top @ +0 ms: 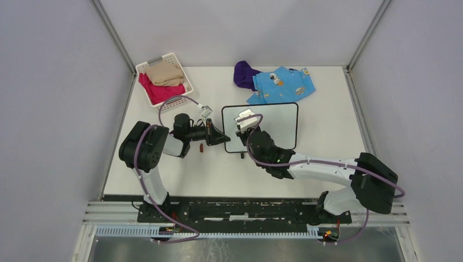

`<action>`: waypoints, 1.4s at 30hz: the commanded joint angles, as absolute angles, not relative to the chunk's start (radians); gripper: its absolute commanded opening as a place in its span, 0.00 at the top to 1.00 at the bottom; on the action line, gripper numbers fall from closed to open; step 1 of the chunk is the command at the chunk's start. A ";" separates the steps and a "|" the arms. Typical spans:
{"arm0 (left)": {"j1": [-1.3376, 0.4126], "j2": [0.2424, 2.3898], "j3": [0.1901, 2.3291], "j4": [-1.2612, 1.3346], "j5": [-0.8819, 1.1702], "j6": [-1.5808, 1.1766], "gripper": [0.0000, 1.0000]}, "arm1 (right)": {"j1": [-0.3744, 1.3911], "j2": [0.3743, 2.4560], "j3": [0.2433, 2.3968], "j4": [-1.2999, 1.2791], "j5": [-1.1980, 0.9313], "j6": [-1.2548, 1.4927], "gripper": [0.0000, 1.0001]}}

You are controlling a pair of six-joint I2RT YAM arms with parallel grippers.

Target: Write a sentence on the whiteboard

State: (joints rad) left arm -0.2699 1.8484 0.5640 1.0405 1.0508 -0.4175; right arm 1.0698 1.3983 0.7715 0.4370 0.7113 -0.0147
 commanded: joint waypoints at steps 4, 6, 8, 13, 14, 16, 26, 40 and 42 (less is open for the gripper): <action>-0.267 1.828 0.585 0.998 1.016 -0.361 0.98 | 1.055 1.413 0.825 0.495 0.712 -0.002 1.00; -0.267 1.830 0.585 0.997 1.016 -0.360 0.98 | 1.052 1.419 0.828 0.495 0.711 -0.003 1.00; -0.267 1.829 0.586 0.998 1.016 -0.360 0.98 | 1.050 1.425 0.831 0.495 0.707 -0.003 1.00; -0.267 1.827 0.588 0.993 1.017 -0.361 0.98 | 1.049 1.438 0.841 0.493 0.688 -0.002 1.00; -0.267 1.826 0.589 0.993 1.017 -0.359 0.98 | 1.049 1.440 0.842 0.492 0.682 -0.002 1.00; -0.267 1.825 0.589 0.989 1.015 -0.359 0.98 | 1.048 1.443 0.842 0.489 0.671 -0.002 1.00; -0.267 1.824 0.596 0.966 1.011 -0.349 0.98 | 1.047 1.433 0.804 0.462 0.662 0.027 1.00; -0.267 1.822 0.601 0.938 1.006 -0.335 0.98 | 1.030 1.380 0.741 0.443 0.694 0.034 1.00; -0.267 1.822 0.602 0.934 1.005 -0.333 0.98 | 1.028 1.374 0.733 0.441 0.696 0.034 1.00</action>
State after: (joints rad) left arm -0.2699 1.8420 0.5846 0.9794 1.0523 -0.3992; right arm 1.0451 1.4044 0.7506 0.4438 0.6617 0.0250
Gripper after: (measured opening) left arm 0.194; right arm 0.179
